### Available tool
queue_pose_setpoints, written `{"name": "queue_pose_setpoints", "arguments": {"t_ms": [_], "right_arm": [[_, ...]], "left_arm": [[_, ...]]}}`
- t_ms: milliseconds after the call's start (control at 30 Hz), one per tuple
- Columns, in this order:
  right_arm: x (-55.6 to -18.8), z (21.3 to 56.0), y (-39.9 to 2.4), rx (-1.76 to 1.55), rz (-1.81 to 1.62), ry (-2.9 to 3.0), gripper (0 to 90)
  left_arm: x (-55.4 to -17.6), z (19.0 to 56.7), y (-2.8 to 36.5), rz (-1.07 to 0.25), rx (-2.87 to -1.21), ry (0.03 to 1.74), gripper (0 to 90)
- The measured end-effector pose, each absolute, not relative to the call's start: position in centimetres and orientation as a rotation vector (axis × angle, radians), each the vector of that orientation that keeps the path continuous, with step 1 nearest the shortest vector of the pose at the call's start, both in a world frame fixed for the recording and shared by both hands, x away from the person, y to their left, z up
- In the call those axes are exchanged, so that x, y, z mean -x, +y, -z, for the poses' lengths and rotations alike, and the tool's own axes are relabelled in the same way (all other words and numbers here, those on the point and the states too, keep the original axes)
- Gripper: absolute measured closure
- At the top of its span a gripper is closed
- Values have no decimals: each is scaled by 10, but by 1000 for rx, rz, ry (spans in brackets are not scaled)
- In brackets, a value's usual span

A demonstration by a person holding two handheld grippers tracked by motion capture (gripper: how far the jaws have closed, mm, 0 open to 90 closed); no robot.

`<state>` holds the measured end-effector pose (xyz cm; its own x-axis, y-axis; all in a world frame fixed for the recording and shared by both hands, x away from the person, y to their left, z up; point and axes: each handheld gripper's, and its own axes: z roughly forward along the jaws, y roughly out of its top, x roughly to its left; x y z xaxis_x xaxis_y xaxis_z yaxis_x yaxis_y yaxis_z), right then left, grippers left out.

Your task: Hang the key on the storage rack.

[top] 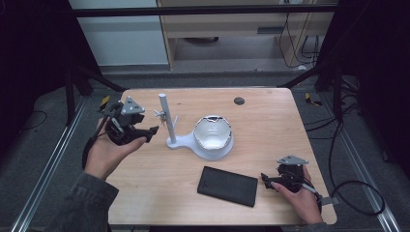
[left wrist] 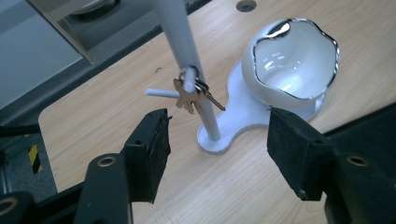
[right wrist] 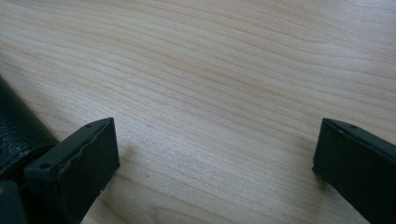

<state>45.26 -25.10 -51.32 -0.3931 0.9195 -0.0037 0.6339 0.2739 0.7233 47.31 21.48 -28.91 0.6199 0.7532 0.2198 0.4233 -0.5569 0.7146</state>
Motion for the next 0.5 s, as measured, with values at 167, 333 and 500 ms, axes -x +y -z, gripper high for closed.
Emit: {"name": "queue_pose_setpoints", "arguments": {"t_ms": [167,333,500], "right_arm": [[-453,513,-251,-1401,-908,2126,5],[-452,512,-252,-1393,-909,2141,44],[-447,505,-253,-1354,-898,2130,74]], "left_arm": [[-460,306,210,-669,-2220,887,304],[-455,334,201,-639,-2246,861,215],[-452,361,190,-571,-2236,844,119]]}}
